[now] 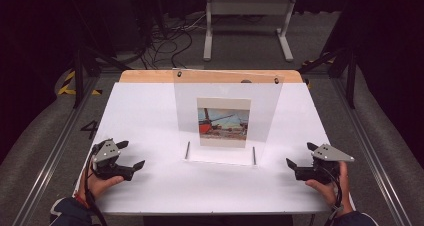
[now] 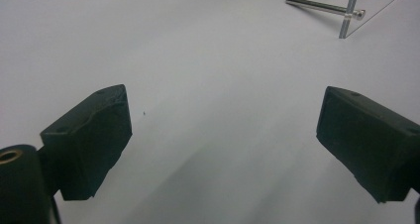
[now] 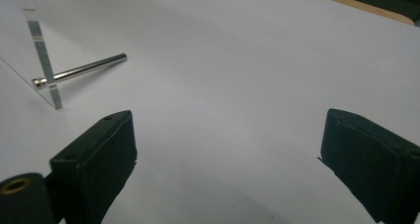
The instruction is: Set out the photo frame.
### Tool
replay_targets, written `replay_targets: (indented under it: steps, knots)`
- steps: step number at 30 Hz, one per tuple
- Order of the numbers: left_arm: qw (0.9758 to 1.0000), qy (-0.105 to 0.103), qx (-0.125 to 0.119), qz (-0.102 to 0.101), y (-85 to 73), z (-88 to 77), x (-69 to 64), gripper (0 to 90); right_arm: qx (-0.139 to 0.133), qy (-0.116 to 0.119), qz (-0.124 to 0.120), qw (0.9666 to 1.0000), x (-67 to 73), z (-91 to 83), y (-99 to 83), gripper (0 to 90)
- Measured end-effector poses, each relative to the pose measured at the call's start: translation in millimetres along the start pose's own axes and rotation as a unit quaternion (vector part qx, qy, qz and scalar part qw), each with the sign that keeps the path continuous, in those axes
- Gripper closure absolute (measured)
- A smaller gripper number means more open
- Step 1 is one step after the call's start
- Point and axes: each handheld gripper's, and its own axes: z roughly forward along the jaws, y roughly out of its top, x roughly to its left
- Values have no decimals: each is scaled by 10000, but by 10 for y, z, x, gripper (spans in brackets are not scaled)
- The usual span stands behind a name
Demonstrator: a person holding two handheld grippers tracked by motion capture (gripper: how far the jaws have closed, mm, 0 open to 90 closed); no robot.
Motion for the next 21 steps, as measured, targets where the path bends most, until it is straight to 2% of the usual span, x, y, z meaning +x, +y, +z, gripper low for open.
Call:
replay_targets:
  steps: [5, 9, 14, 16, 21]
  knots:
    - [9998, 0, -129, -126, -73, -95, -1, 60, 63, -102, 12, 9999, -14, 4, -27, 63]
    - [9992, 65, -351, -205, -96, -179, 5, 58, 94, -166, -4, 9998, 3, 16, -31, 64]
    - [9992, 82, -335, -182, -88, -179, -10, 58, 107, -161, -38, 9998, 26, 43, -30, 64]
    - [9992, 71, -346, -167, -79, -174, -14, 58, 53, -81, 35, 9999, 15, 45, -35, 64]
    - [9993, 85, -329, -130, -67, -153, -29, 58, 70, -119, 14, 9999, 15, 48, -39, 64]
